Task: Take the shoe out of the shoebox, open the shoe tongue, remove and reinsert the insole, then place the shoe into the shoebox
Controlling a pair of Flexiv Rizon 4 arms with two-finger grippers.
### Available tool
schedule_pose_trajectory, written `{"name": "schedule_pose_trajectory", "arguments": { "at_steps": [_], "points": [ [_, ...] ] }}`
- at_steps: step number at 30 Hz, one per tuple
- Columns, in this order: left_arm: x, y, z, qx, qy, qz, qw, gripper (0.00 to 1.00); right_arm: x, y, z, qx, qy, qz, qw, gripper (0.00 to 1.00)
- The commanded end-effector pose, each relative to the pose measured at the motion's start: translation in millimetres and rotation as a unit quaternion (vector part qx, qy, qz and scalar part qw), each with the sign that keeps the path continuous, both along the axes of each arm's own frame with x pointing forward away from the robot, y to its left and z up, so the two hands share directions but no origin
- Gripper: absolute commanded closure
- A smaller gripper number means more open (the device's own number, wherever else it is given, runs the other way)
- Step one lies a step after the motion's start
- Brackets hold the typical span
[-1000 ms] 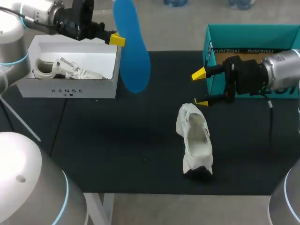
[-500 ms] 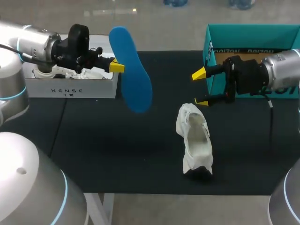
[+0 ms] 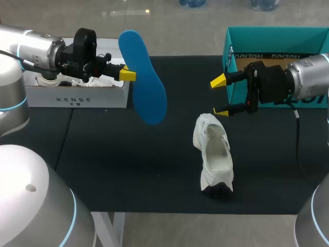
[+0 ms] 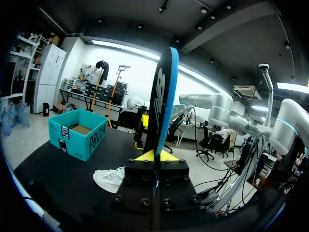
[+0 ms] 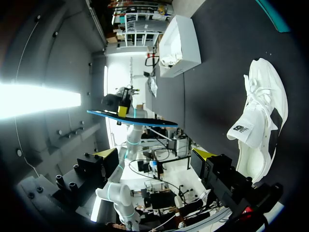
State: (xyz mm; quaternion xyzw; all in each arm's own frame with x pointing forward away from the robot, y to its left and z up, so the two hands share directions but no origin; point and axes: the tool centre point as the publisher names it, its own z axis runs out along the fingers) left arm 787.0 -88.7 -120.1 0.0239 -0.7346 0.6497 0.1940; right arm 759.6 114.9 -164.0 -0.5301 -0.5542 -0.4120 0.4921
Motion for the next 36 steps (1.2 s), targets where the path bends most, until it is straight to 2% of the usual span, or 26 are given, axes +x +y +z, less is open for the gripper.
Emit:
{"name": "schedule_pose_trajectory", "arguments": {
  "at_steps": [1,10,11,13,15,21,25,31,36],
  "points": [
    [0.8,-1.2,-1.0,-0.001,0.0,-0.001,1.0,1.0,-0.7,1.0,-0.3,0.0,0.0,-0.001,1.0,0.0],
    [0.8,-1.2,-1.0,-0.001,0.0,-0.001,1.0,1.0,-0.7,1.0,-0.3,0.0,0.0,-0.001,1.0,0.0],
    [-7.8,-1.1,4.1,-0.032,-0.039,-0.004,0.999,1.0,-0.7,1.0,-0.3,0.0,0.0,-0.001,1.0,0.0],
    [-22.6,0.9,3.2,-0.039,-0.083,-0.005,0.996,1.0,-0.7,1.0,-0.3,0.0,0.0,-0.001,1.0,0.0],
    [-37.9,5.3,0.4,-0.077,-0.108,-0.008,0.991,1.0,-0.7,1.0,-0.3,0.0,0.0,-0.001,1.0,0.0],
    [-69.7,8.4,-19.7,-0.092,-0.2,-0.012,0.976,1.0,-0.7,1.0,-0.3,0.0,0.0,-0.001,1.0,0.0],
    [-89.5,4.3,-23.7,-0.087,-0.27,-0.015,0.959,1.0,-0.7,1.0,-0.3,0.0,0.0,-0.001,1.0,0.0],
    [-101.7,-5.5,-22.5,-0.097,-0.317,-0.008,0.943,1.0,-0.7,1.0,-0.3,0.0,0.0,-0.001,1.0,0.0],
    [-111.3,-15.9,-19.8,-0.09,-0.379,0.005,0.921,1.0,-0.7,1.0,-0.3,0.0,0.0,-0.001,1.0,0.0]
  ]
}}
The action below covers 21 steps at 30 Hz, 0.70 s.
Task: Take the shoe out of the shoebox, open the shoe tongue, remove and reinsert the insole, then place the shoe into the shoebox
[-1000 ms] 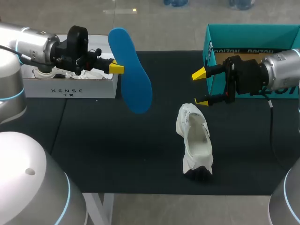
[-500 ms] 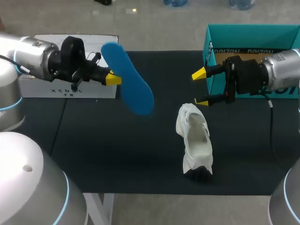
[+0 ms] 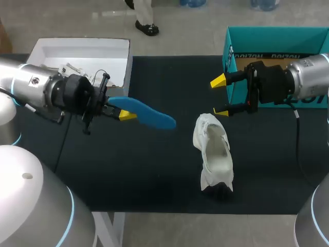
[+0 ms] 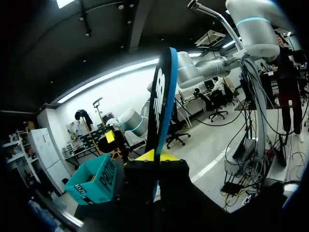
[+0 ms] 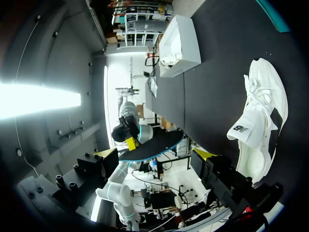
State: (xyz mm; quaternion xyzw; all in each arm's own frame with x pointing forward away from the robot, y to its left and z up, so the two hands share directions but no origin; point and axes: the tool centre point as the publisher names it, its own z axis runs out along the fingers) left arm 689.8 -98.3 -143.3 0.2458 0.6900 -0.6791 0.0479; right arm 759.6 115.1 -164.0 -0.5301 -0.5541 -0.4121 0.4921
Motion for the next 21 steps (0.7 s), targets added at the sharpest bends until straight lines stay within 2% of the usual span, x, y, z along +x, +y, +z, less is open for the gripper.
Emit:
{"name": "schedule_pose_trajectory", "arguments": {
  "at_steps": [1,5,12,21],
  "points": [
    [-16.5,-7.8,4.4,-0.01,-0.048,0.05,0.998,1.0,-0.7,0.8,-0.2,0.0,0.0,-0.001,1.0,0.0],
    [-22.2,-11.4,10.2,-0.01,-0.107,0.076,0.991,1.0,-0.7,0.8,-0.2,0.0,0.0,-0.001,1.0,0.0],
    [-18.6,-25.9,8.4,-0.009,-0.147,0.086,0.985,1.0,-0.7,0.8,-0.2,0.0,0.0,-0.001,1.0,0.0],
    [-13.7,-61.7,2.2,0.005,-0.187,0.076,0.979,1.0,-0.7,0.8,-0.2,0.0,0.0,-0.001,1.0,0.0]
  ]
}}
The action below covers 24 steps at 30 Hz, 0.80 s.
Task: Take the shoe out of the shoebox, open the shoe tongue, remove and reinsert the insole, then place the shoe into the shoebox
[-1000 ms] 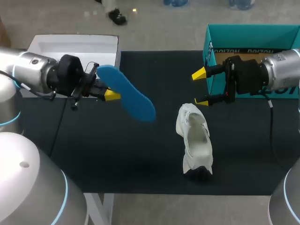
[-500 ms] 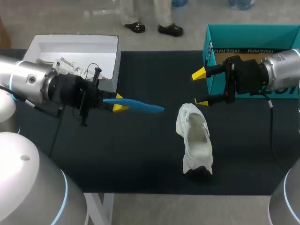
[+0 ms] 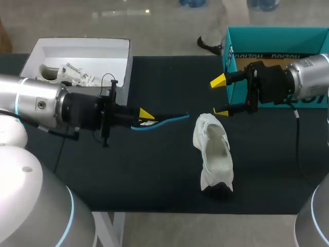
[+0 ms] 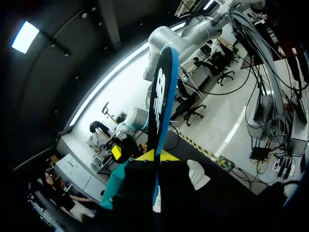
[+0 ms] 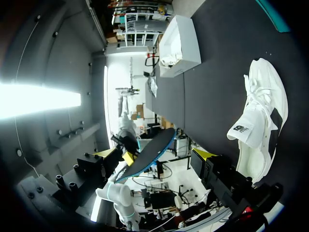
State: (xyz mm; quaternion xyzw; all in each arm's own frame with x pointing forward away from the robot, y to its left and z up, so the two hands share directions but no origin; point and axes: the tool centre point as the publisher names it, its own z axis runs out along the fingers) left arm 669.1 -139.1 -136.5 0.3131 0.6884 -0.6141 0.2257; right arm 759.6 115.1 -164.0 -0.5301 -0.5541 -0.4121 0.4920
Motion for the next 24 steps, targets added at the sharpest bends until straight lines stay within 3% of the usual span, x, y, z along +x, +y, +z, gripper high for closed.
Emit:
{"name": "schedule_pose_trajectory", "arguments": {
  "at_steps": [1,15,24],
  "points": [
    [7.8,-24.7,-5.5,0.002,-0.003,-0.003,1.0,1.0,-0.7,0.8,-0.2,0.0,0.0,-0.001,1.0,0.0],
    [18.1,-82.9,10.3,0.036,-0.082,-0.03,0.995,1.0,-0.7,0.8,-0.2,0.0,0.0,-0.001,1.0,0.0],
    [29.4,-112.8,-13.7,0.068,-0.094,-0.022,0.993,1.0,-0.7,0.8,-0.2,0.0,0.0,-0.001,1.0,0.0]
  ]
}}
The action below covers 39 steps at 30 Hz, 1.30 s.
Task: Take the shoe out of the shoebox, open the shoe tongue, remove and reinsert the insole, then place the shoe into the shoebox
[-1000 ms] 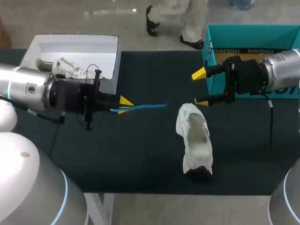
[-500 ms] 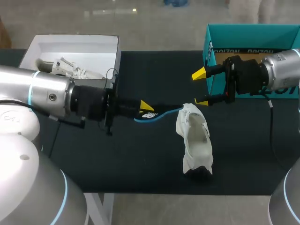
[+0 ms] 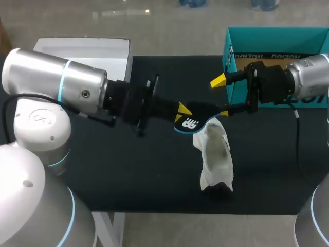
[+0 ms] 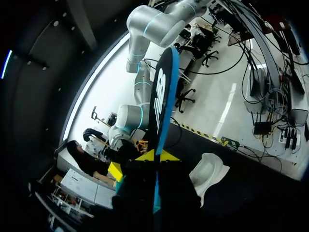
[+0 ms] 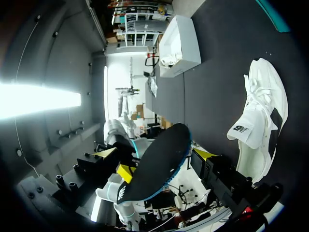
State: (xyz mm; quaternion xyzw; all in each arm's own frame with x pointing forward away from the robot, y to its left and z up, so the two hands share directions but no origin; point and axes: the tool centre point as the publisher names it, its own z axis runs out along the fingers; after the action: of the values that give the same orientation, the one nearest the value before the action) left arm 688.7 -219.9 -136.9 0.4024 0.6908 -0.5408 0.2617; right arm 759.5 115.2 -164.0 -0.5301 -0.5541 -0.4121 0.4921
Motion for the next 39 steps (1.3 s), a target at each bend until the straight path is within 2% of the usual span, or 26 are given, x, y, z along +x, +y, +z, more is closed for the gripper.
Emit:
{"name": "schedule_pose_trajectory", "arguments": {
  "at_steps": [1,9,17,18,19,20,30,39],
  "points": [
    [11.3,-33.4,-16.7,0.007,0.011,0.003,1.0,1.0,-0.7,0.7,-0.3,0.0,0.0,-0.001,1.0,0.0],
    [22.7,-45.3,-36.2,0.015,0.027,0.015,0.999,1.0,-0.7,0.7,-0.3,0.0,0.0,-0.001,1.0,0.0],
    [28.7,-49.2,-36.6,0.02,0.026,0.022,0.999,1.0,-0.7,0.7,-0.3,0.0,0.0,-0.001,1.0,0.0],
    [29.2,-48.6,-36.0,0.02,0.026,0.022,0.999,1.0,-0.7,0.7,-0.3,0.0,0.0,-0.001,1.0,0.15],
    [29.4,-47.7,-35.4,0.019,0.026,0.023,0.999,1.0,-0.7,0.7,-0.3,0.0,0.0,-0.001,1.0,0.65],
    [29.6,-46.7,-34.8,0.018,0.026,0.025,0.999,1.0,-0.7,0.7,-0.3,0.0,0.0,-0.001,1.0,1.0],
    [32.6,-30.3,-35.6,0.017,0.028,0.039,0.999,1.0,-0.7,0.7,-0.3,0.0,0.0,-0.001,1.0,1.0],
    [24.7,-31.4,-37.3,0.016,0.038,0.04,0.998,1.0,-0.7,0.7,-0.3,0.0,0.0,-0.001,1.0,1.0]
  ]
}}
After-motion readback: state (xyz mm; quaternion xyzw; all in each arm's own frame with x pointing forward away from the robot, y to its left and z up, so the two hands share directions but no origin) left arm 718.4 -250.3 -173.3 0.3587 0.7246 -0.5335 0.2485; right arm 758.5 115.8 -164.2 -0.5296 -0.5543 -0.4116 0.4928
